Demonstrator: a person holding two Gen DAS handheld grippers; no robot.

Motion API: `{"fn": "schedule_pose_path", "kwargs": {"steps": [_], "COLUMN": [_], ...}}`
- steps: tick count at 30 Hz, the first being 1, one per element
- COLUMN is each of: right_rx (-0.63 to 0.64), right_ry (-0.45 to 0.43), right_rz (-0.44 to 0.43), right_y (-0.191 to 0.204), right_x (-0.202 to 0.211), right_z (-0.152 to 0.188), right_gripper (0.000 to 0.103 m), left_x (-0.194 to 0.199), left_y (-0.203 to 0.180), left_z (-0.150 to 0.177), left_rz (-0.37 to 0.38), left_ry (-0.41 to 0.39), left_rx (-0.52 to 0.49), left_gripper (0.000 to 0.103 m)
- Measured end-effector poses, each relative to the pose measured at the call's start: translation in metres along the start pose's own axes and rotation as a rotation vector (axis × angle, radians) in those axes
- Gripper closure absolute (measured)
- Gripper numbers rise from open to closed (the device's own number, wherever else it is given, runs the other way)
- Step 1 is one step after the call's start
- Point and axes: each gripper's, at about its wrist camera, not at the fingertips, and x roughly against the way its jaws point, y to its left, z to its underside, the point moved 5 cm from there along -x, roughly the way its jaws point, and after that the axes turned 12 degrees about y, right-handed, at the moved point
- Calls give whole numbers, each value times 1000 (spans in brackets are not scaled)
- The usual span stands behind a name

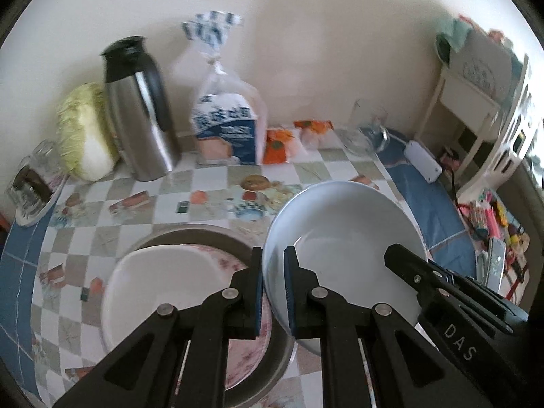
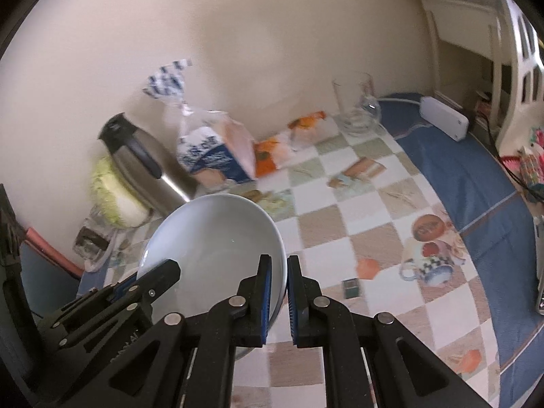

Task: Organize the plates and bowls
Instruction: 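Lift the round bowl with both grippers and carry it over the basin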

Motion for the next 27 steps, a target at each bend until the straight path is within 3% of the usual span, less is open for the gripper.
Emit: {"fn": "schedule_pose_path", "kwargs": {"steps": [14,27], "right_rx": [132,186], "right_ry": [13,59], "right_rz": [-63,-98], "right_y": [100,151], "right_x": [7,-16], "right_z": [20,40], "right_gripper": [93,93], "left_x": [43,51], "left_y": [89,140], "left_z": [24,37], "left_rz": [-11,-11], "left_ry": [-38,-31], "left_rx": [135,208], "left_gripper": [91,91]}}
